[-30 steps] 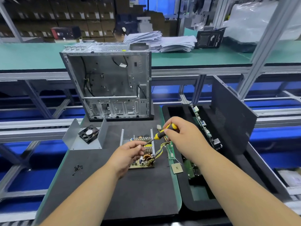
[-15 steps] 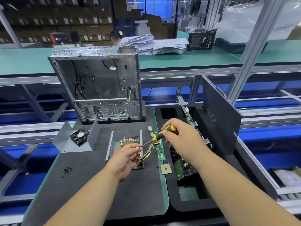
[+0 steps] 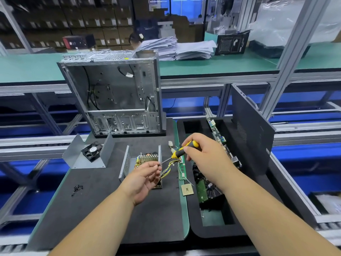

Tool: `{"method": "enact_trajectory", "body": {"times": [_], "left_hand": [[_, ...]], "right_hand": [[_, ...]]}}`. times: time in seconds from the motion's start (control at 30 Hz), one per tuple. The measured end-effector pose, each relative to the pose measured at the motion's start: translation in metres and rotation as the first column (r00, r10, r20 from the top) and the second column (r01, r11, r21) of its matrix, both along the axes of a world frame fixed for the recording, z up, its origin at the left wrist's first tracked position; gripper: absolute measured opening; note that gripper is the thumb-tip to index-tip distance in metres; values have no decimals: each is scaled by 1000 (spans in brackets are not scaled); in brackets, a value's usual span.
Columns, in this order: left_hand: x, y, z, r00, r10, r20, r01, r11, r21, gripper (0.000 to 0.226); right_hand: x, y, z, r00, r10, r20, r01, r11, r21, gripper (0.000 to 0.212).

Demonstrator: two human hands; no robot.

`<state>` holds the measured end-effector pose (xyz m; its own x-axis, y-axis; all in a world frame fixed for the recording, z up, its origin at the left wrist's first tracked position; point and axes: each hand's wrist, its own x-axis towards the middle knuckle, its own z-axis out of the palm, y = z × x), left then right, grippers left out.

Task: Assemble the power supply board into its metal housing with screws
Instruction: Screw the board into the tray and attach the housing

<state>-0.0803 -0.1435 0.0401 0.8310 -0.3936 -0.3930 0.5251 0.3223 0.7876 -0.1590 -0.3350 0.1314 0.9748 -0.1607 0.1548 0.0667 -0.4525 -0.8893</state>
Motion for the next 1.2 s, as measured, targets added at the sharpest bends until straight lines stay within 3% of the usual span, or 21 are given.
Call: {"method": "enact_trajectory", "body": {"times": [0.33,0.47,0.7,0.8,0.9,0.93,1.0,1.07,1.13,1.2], "left_hand": [[5,19,5,999,-44,6,44,999,2,18],[14,25,5,993,-98,61,93,992,83,15],[38,33,5,946,-269,183,234,953,190,14],[50,38,0,899,-363,246,278,906,320,22],[68,47,-6,746,-541,389,196,736,648,30],[74,49,-8,630,-652,422,134,627,768,30],[84,49,-15,317,-877,360,-68,358,931,39],[91,45,-23,107,-970,217,-275,181,944,57],[97,37,-28,33,-989,142,-397,117,910,65],[103,30,-34,-15,-991,136,-457,128,880,68]], "right_hand": [[7,11,-1,998,-65,-16,65,997,-34,12],[12,20,-2,999,-37,14,37,999,-18,15],[20,35,-6,991,-137,-1,137,990,-41,15],[20,43,-7,984,-176,-6,175,984,-38,17],[18,48,-8,968,-250,-16,248,966,-73,17],[17,50,-9,964,-266,-31,262,962,-81,17],[14,53,-12,958,-277,-75,268,957,-113,16],[11,59,-16,954,-278,-109,258,952,-164,14],[8,65,-22,952,-274,-133,245,949,-200,14],[7,71,-28,947,-284,-147,240,935,-260,12]]}}
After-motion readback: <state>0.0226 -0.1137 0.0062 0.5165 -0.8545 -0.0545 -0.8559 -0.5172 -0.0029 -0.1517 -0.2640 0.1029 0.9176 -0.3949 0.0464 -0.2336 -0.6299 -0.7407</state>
